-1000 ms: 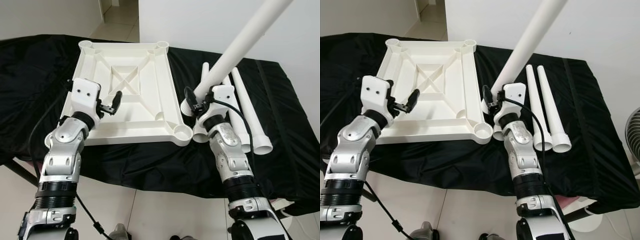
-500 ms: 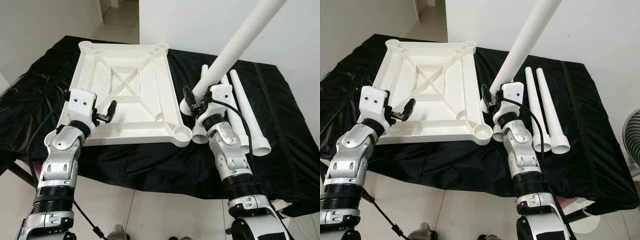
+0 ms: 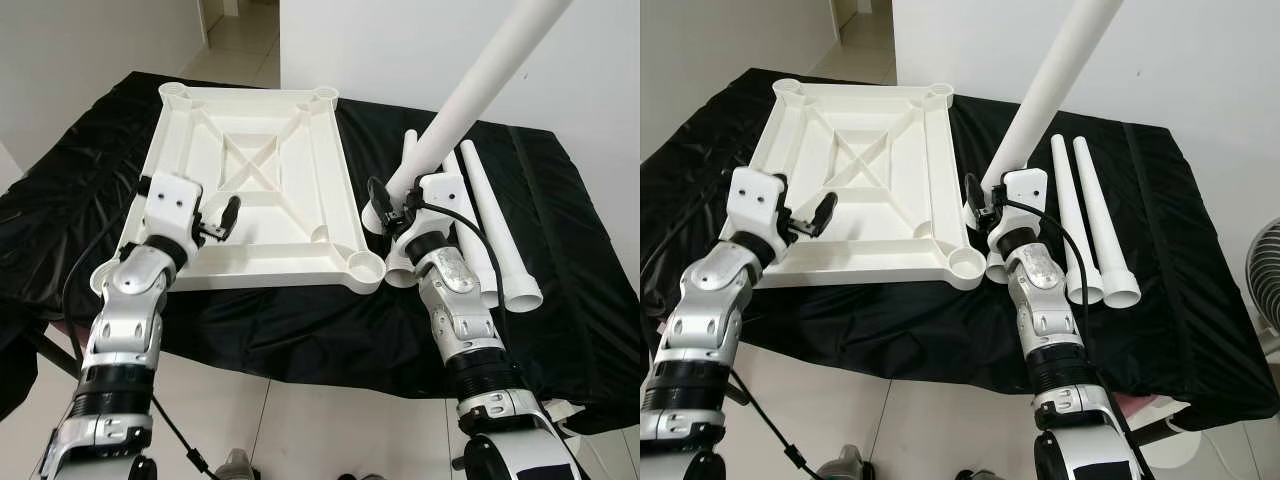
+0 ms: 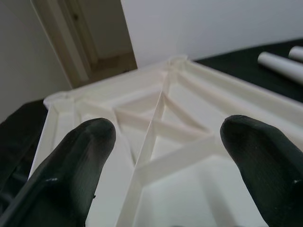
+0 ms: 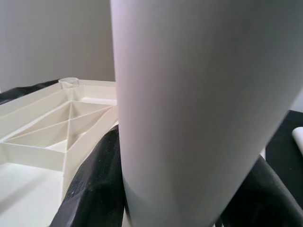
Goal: Building children table
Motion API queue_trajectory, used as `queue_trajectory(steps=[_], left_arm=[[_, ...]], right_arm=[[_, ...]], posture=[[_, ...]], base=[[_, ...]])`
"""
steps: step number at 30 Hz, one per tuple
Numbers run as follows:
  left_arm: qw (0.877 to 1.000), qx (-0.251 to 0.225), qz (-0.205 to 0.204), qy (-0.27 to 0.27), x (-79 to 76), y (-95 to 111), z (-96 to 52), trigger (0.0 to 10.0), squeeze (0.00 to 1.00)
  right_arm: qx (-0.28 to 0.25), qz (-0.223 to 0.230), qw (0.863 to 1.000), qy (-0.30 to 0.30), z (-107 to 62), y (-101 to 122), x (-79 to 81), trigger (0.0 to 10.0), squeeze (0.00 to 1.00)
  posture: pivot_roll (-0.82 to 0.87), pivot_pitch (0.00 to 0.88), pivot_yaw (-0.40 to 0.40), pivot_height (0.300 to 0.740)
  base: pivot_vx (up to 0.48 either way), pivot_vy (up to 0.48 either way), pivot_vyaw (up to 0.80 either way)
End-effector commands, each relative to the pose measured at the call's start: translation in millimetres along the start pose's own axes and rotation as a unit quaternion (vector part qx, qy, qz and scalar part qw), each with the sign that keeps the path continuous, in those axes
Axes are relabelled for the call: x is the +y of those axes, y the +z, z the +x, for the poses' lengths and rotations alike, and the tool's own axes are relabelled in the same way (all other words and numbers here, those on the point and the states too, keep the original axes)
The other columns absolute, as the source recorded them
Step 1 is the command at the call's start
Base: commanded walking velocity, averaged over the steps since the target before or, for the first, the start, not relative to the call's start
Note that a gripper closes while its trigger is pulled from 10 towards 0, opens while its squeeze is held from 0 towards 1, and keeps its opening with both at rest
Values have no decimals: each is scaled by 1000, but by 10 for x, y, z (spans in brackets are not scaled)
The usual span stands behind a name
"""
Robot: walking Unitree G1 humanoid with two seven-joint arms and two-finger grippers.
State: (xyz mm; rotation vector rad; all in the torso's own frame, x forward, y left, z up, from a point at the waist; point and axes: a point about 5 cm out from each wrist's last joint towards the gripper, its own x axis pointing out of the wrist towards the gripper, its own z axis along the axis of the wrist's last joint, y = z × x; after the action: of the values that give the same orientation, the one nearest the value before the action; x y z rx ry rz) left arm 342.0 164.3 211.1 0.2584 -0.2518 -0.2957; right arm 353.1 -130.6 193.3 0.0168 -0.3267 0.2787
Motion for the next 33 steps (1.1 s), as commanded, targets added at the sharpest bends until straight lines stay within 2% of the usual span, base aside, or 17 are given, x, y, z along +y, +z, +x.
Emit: queue_trajectory(steps=[1,4,5,10,17,24,27,33], left_arm=[[999,-7,6,50,-32,25,50,10000,0],[999,-36,-1,2,-255,164,152,10000,0],[999,-36,-1,2,-255,164,152,10000,0],[998,-50,-10,-41,-451,242,214,10000,0],[998,-49,-16,-48,-446,265,222,10000,0],[997,-51,-16,-48,-427,298,220,10000,0],[996,-58,-11,-72,-547,331,202,10000,0],[993,-58,-10,-97,-667,325,180,10000,0]], right_arm=[[-17,-9,1000,-8,23,65,-38,10000,0],[-20,-16,999,-25,6,80,-79,10000,0],[-20,-16,999,-25,6,80,-79,10000,0],[-9,-20,998,-65,-81,26,-156,10000,0],[2,-12,996,-90,-154,-1,-214,10000,0],[-8,-27,996,-80,-179,22,-200,10000,0],[-13,-21,997,-79,-187,35,-186,10000,0],[-19,-16,997,-74,-180,57,-159,10000,0]], posture=[[222,47,-32,740],[212,60,-16,740],[212,60,-16,740],[195,73,12,740],[178,91,35,740],[177,99,42,740],[184,106,47,740],[190,109,46,740]], base=[[0,0,0],[0,0,0],[0,0,0],[0,0,0],[0,0,0],[0,0,0],[0,0,0],[0,0,0]])
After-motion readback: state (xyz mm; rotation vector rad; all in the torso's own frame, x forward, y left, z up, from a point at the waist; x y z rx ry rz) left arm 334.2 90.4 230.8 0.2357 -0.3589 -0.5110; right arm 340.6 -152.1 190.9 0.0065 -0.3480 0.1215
